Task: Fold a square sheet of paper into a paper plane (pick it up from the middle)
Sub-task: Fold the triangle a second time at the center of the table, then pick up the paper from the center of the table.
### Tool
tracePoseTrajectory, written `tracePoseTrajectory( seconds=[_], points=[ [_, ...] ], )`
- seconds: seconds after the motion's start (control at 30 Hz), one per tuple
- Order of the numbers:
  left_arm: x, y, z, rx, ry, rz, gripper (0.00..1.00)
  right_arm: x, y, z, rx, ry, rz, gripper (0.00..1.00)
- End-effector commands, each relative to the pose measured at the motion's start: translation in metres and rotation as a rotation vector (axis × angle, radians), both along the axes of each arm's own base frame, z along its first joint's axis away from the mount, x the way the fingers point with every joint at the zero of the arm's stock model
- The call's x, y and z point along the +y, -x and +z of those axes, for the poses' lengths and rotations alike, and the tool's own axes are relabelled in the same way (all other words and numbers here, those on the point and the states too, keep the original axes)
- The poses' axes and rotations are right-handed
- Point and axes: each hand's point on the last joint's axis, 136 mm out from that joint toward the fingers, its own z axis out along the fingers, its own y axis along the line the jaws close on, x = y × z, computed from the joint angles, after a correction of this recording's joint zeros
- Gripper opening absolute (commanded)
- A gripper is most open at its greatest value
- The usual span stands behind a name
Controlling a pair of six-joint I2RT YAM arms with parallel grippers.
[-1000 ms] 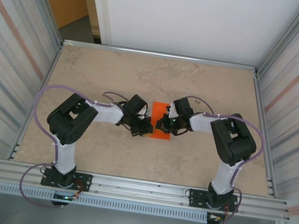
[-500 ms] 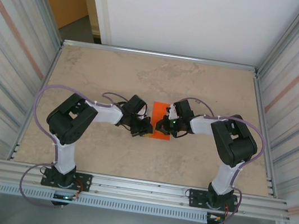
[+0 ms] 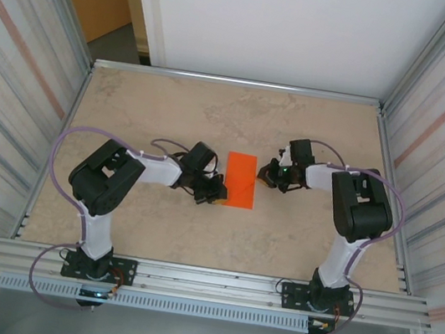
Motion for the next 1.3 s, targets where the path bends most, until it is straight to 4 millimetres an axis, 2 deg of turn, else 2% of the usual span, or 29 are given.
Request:
tracePoseTrajectory(
  seconds=[0.0, 0.07, 0.13, 0.23, 0.4, 0.63, 0.97, 1.27],
  points=[
    [-0.003, -0.008, 0.025, -0.036, 0.005, -0.006, 0.03, -0.005, 0.005, 0.024, -0.030, 0.038, 0.000, 0.05],
    [-0.011, -0.018, 0.041, -0.085, 0.035, -0.012, 0.10, -0.005, 0.011, 0.036, -0.038, 0.031, -0.016, 0.12],
    [-0.015, -0.026, 0.048, -0.114, 0.045, -0.013, 0.14, -0.004, 0.019, 0.040, -0.031, 0.022, -0.031, 0.20],
    [-0.016, -0.035, 0.044, -0.111, 0.039, -0.008, 0.18, 0.002, 0.033, 0.040, 0.004, -0.001, -0.054, 0.33],
    [-0.013, -0.047, 0.027, -0.089, 0.018, 0.014, 0.19, 0.017, 0.048, 0.038, 0.034, -0.010, -0.042, 0.43],
    [-0.004, -0.061, 0.013, -0.088, -0.004, 0.048, 0.19, 0.032, 0.053, 0.025, 0.095, -0.039, -0.046, 0.41],
    [0.011, -0.053, -0.014, -0.005, -0.066, 0.112, 0.17, 0.036, 0.046, 0.020, 0.120, -0.042, -0.073, 0.37],
    [0.015, -0.047, -0.021, 0.027, -0.073, 0.138, 0.14, 0.035, 0.043, 0.009, 0.167, -0.019, -0.101, 0.29]
  ],
)
